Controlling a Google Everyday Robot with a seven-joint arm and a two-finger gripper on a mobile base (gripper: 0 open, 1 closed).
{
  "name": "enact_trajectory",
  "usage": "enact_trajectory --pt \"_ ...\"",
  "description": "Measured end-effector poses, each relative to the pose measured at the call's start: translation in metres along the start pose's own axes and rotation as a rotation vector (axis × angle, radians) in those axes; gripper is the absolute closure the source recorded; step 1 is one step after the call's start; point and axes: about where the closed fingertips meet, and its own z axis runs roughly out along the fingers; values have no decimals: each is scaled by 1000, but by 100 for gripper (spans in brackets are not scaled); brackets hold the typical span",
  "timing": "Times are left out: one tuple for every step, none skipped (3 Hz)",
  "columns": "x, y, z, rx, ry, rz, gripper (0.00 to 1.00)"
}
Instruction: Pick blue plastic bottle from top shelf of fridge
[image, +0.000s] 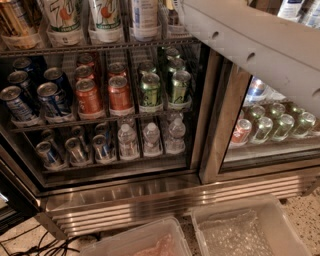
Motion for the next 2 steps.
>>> enact_trajectory --pt "0 0 0 0 0 0 79" --pt "0 0 0 0 0 0 99"
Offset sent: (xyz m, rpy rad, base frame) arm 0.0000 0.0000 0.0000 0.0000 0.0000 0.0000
